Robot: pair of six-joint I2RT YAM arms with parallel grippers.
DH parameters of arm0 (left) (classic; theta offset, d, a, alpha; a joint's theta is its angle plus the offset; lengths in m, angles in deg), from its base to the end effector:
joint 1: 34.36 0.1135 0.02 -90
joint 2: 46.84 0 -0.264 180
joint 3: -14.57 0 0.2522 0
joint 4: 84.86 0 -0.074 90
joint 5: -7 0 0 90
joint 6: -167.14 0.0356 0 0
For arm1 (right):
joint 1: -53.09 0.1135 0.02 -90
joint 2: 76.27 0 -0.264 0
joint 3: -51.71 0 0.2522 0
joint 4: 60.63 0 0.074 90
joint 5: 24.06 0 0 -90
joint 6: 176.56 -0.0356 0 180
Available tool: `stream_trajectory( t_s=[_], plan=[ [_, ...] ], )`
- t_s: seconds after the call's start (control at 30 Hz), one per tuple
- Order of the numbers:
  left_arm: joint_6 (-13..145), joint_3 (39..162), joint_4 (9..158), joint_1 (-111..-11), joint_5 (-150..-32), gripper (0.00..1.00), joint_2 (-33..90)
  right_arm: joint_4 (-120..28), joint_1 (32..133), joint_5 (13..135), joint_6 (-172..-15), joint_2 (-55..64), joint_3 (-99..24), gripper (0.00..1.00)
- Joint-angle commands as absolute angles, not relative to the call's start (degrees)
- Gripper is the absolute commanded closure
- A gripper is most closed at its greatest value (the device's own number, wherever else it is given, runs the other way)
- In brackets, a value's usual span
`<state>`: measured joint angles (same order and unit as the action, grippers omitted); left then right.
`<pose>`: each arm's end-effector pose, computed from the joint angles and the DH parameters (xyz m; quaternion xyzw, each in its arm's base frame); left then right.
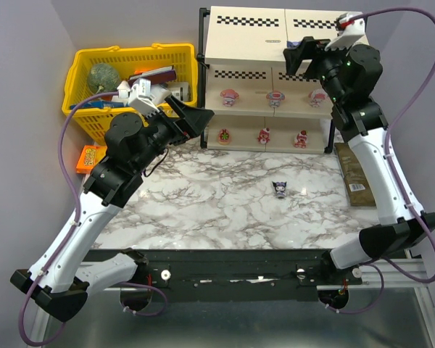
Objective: Place and organize the plastic toys onto the shelf
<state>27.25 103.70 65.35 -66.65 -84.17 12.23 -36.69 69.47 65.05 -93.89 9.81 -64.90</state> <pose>0.1790 -0.1140 0.4668 -0.1008 0.6982 -0.4712 0.5294 0.3149 0.0920 0.5176 -0.0467 0.6637 0.1483 0.7317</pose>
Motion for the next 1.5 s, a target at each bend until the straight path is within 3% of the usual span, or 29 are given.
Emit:
stream_trajectory(
  t_s=[0.0,0.17,0.37,0.47,0.57,0.67,0.77,1.0,1.2,1.47],
  plan=[
    [30.99,103.47,65.12,-66.26,-85.91,0.01,12.13,-34.84,69.17,68.14,-92.71,4.33,-64.27,0.00],
    [34.33,103.13,63.54,-66.26,-86.25,0.01,13.01,-28.08,69.17,64.55,-95.87,-3.56,-60.85,0.00],
    [37.76,98.39,64.06,-66.26,-88.36,0.01,13.71,-12.43,69.17,60.23,-108.34,-11.75,-45.93,0.04],
    [38.46,95.84,64.59,-66.26,-91.08,0.01,14.77,-10.66,69.17,61.10,-114.91,-16.58,-32.17,0.10],
    [38.64,93.47,65.03,-66.35,-93.98,0.01,16.70,-11.62,69.17,62.33,-121.61,-18.87,-19.77,0.23],
    [39.08,91.53,65.47,-66.52,-96.01,0.01,19.16,-13.20,69.17,60.06,-126.97,-19.40,-13.40,0.41],
    [39.34,89.51,66.00,-66.70,-97.06,0.01,21.44,-16.80,69.17,56.98,-129.97,-17.14,-7.76,0.48],
    [40.13,96.34,60.65,-68.19,-101.54,0.01,33.12,-20.68,69.17,59.79,-130.33,-6.93,-7.76,0.43],
    [42.41,109.69,54.60,-74.25,-99.01,0.01,54.18,-15.87,69.17,56.72,-134.54,-8.85,-6.87,0.42],
    [46.99,133.68,44.56,-84.44,-87.76,0.05,73.73,0.49,68.21,46.17,-139.38,-17.63,-8.72,0.29]
  ],
)
